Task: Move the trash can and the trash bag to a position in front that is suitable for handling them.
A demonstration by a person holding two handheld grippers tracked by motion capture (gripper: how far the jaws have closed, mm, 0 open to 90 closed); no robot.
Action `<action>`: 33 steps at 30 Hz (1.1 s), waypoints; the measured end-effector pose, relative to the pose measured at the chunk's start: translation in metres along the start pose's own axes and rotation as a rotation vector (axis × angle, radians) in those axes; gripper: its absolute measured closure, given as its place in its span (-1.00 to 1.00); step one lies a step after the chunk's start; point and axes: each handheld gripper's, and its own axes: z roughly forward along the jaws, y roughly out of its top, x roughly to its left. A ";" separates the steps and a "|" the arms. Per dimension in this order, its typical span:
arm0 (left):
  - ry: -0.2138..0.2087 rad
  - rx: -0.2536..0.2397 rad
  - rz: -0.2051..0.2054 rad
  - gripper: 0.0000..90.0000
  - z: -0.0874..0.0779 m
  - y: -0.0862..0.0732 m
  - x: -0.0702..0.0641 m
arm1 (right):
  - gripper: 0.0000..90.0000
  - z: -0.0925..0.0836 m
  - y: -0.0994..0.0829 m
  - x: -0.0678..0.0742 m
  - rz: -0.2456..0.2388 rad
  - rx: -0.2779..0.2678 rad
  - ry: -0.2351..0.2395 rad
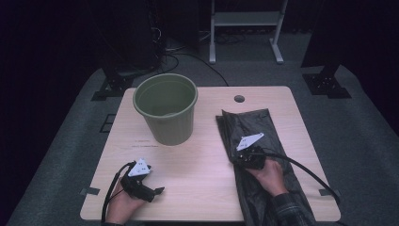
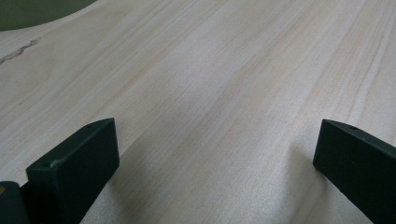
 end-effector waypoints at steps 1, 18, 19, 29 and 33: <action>0.000 0.000 0.000 -1.00 0.000 0.000 0.000 | 1.00 0.000 0.000 0.006 -0.017 -0.007 0.018; 0.002 -0.001 -0.003 -1.00 0.000 0.000 0.000 | -0.61 -0.044 -0.018 0.020 0.049 -0.017 -0.142; 0.002 -0.001 -0.003 -1.00 0.000 0.000 0.000 | -0.64 -0.047 -0.024 0.017 0.070 -0.037 -0.148; 0.003 -0.001 -0.003 -1.00 0.000 0.000 0.000 | -0.69 -0.054 -0.068 0.006 0.133 -0.079 -0.204; 0.003 -0.001 -0.004 -1.00 0.000 0.000 0.000 | -0.69 -0.051 -0.073 0.004 0.116 -0.069 -0.203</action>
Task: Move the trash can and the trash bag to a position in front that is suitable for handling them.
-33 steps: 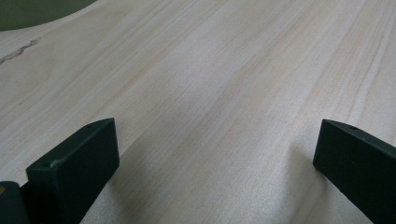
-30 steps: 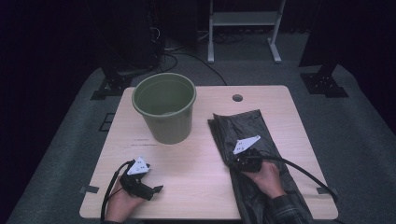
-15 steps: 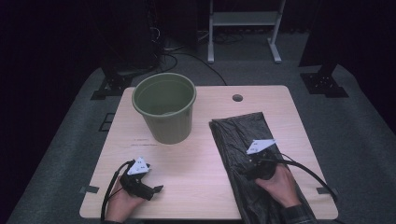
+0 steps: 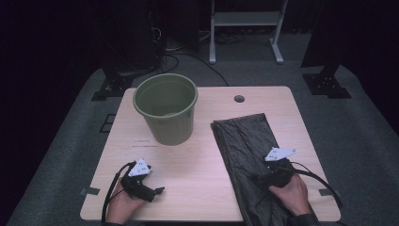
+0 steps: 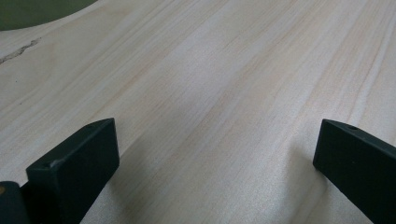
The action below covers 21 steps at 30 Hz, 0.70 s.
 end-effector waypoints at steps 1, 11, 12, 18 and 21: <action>0.000 -0.001 0.000 -1.00 0.000 0.000 0.000 | -0.70 0.002 -0.002 -0.001 -0.006 0.006 0.003; 0.006 0.000 -0.005 -1.00 0.001 0.001 -0.001 | -0.70 -0.005 -0.015 -0.032 0.029 -0.019 0.015; 0.006 0.000 -0.005 -1.00 0.001 0.001 -0.001 | -0.70 -0.005 -0.015 -0.032 0.029 -0.019 0.015; 0.011 0.001 -0.011 -1.00 0.001 0.002 0.000 | -0.72 -0.008 -0.018 -0.043 0.048 -0.018 -0.004; 0.010 0.006 -0.013 -1.00 0.001 0.002 0.000 | -0.73 -0.008 -0.018 -0.043 0.049 -0.017 -0.006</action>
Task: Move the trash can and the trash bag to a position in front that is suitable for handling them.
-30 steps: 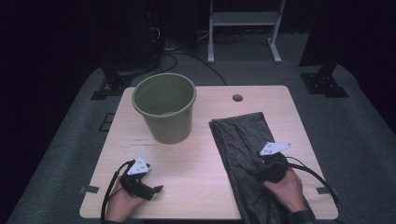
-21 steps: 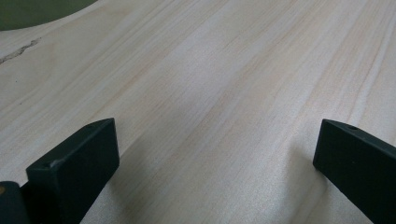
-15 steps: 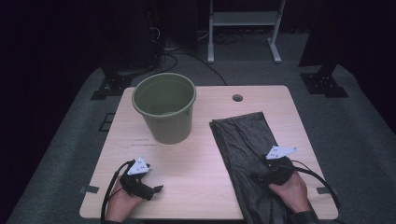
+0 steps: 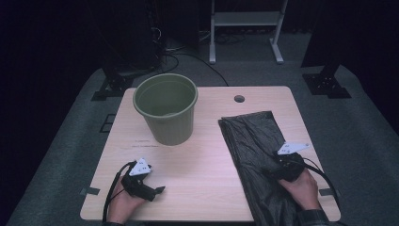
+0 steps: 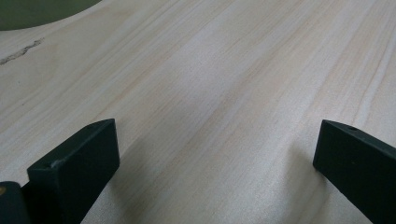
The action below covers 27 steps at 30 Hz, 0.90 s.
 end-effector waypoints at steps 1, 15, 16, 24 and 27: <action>-0.004 0.001 0.001 -1.00 -0.001 0.001 0.000 | -0.73 0.000 0.000 0.000 0.000 0.000 0.000; -0.014 -0.054 -0.045 -1.00 -0.023 0.014 0.009 | -0.73 0.000 0.000 0.000 0.000 0.001 -0.001; -0.014 -0.054 -0.045 -1.00 -0.023 0.014 0.009 | -0.73 0.000 0.000 0.000 0.000 0.001 -0.001; -0.010 -0.085 -0.039 -1.00 -0.038 0.034 0.013 | -0.73 0.000 0.000 0.000 0.001 0.000 -0.001; -0.008 -0.087 -0.035 -1.00 -0.040 0.039 0.014 | -0.73 0.000 0.000 0.000 0.001 0.000 -0.001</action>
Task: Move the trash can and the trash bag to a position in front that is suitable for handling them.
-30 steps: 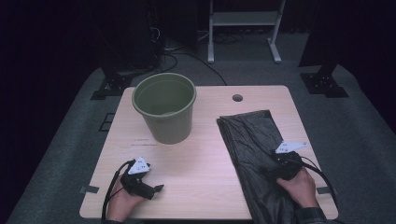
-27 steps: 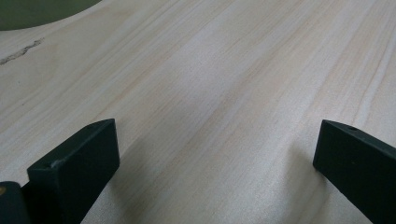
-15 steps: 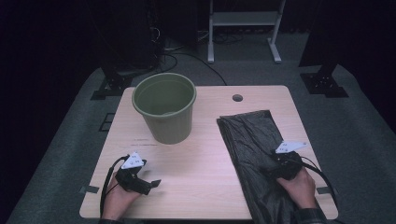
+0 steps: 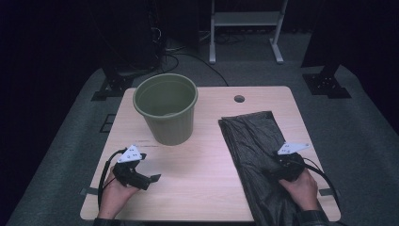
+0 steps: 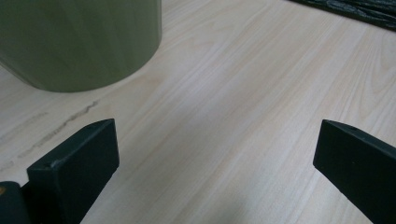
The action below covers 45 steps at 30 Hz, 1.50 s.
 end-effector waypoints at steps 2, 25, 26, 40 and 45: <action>0.004 -0.003 0.001 -1.00 -0.002 0.006 0.001 | -0.73 0.000 0.000 0.000 0.000 0.000 0.000; 0.041 -0.040 -0.007 -1.00 -0.036 0.061 0.025 | -0.73 0.000 0.000 0.000 0.002 0.000 -0.001; 0.042 -0.042 -0.007 -1.00 -0.038 0.065 0.026 | -0.73 0.000 0.000 0.000 0.002 0.000 -0.001; 0.050 -0.089 -0.017 -1.00 -0.056 0.102 0.044 | -0.73 0.000 0.000 0.000 0.003 0.000 -0.002; 0.056 -0.096 -0.020 -1.00 -0.060 0.113 0.050 | -0.73 0.000 0.000 0.000 0.003 0.001 -0.001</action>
